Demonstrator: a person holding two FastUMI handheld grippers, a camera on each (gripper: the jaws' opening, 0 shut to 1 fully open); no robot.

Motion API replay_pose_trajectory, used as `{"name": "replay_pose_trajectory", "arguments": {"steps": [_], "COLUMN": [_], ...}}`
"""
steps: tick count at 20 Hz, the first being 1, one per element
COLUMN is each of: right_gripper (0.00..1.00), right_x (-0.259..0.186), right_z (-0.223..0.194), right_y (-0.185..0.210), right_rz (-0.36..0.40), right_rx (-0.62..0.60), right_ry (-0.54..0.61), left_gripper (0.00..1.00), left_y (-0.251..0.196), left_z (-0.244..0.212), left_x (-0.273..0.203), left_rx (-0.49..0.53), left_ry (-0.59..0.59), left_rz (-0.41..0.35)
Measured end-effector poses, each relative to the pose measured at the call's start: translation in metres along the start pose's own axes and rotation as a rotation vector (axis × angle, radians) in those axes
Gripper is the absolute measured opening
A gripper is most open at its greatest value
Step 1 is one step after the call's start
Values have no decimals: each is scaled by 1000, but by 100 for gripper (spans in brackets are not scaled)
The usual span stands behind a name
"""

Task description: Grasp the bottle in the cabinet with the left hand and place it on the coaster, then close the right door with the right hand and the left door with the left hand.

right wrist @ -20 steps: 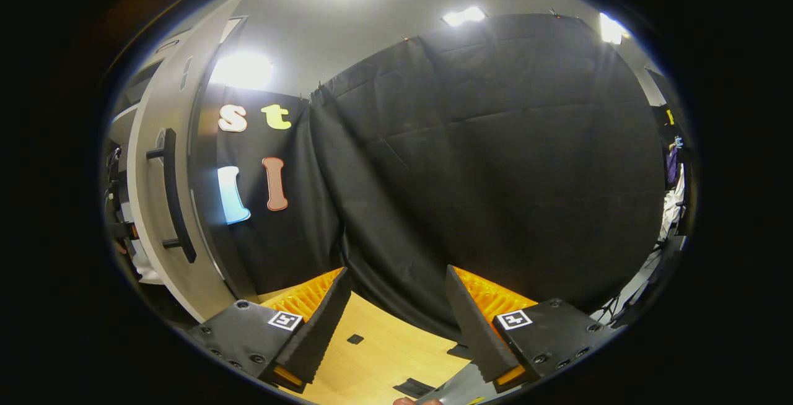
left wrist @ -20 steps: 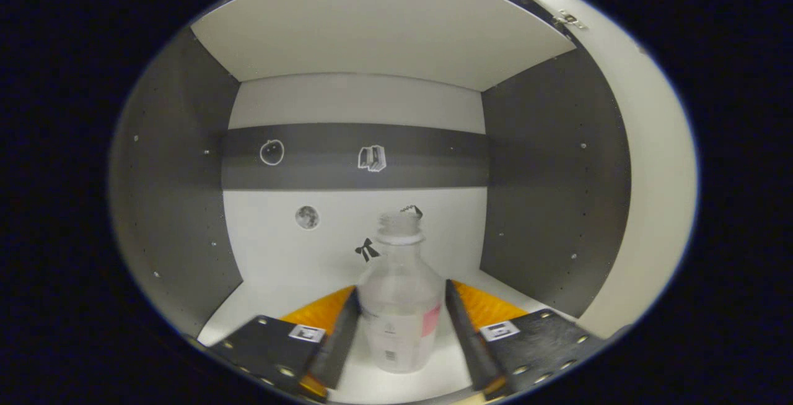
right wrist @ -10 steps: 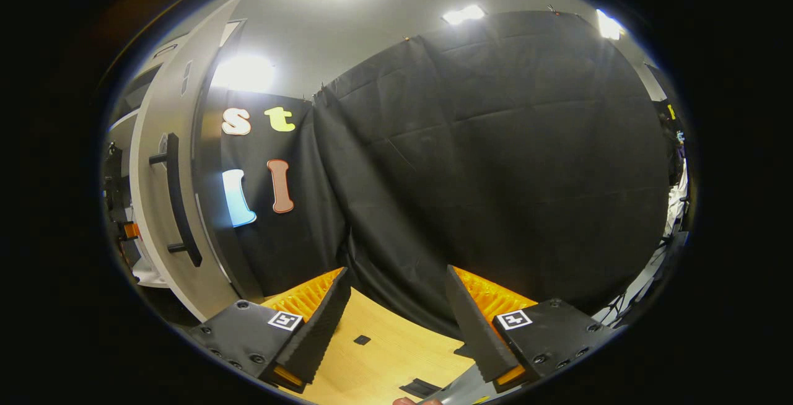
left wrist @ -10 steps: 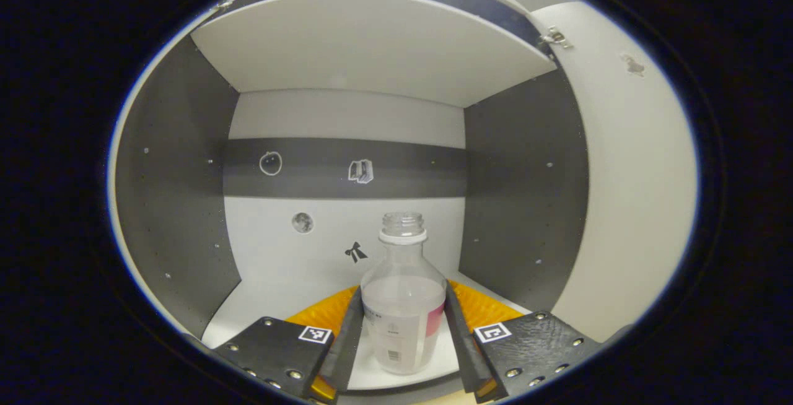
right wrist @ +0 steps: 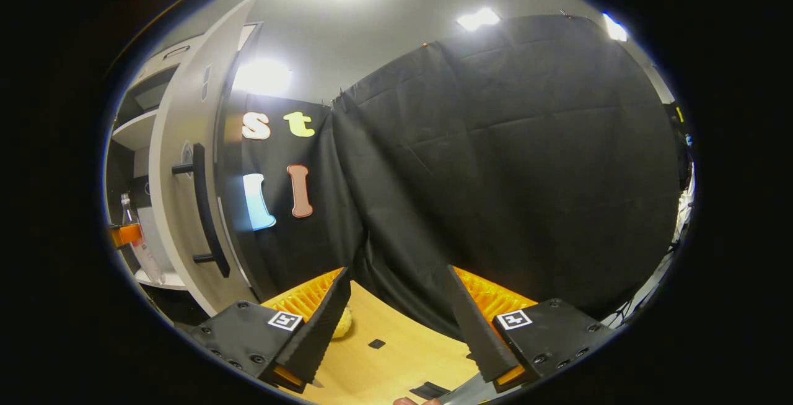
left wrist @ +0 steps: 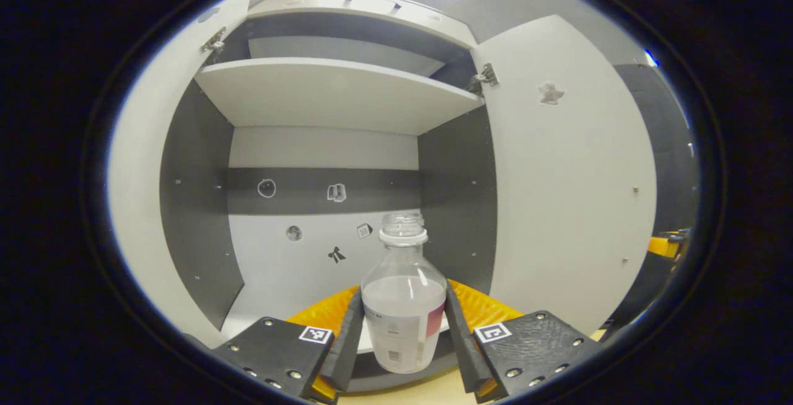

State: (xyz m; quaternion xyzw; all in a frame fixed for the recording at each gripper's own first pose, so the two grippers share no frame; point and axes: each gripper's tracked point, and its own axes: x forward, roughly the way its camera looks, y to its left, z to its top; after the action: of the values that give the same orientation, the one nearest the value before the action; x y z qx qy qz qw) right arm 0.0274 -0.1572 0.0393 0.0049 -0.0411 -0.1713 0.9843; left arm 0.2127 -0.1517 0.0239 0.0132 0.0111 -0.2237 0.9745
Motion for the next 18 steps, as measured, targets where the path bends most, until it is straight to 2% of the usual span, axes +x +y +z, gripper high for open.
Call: {"name": "replay_pose_trajectory", "arguments": {"steps": [3,7,14,18], "right_gripper": [98,98,94,94], "right_x": [8,-3,-30,-46], "right_z": [4,18,24,28], "right_y": [7,11,28,26], "right_rz": [8,20,69,61], "right_rx": [-26,-15,-59,-66], "right_ry": [6,-13,-15,-6], "left_gripper": [68,68,68,68], "left_y": [-14,-30,-58,-76], "left_z": [-14,-50,-142,-201], "left_x": [-31,-70,-110,-121], "left_rx": [-24,-58,-161,-181], "left_ry": [-3,6,70,110], "left_rz": [-40,-96,-186,-211]}}
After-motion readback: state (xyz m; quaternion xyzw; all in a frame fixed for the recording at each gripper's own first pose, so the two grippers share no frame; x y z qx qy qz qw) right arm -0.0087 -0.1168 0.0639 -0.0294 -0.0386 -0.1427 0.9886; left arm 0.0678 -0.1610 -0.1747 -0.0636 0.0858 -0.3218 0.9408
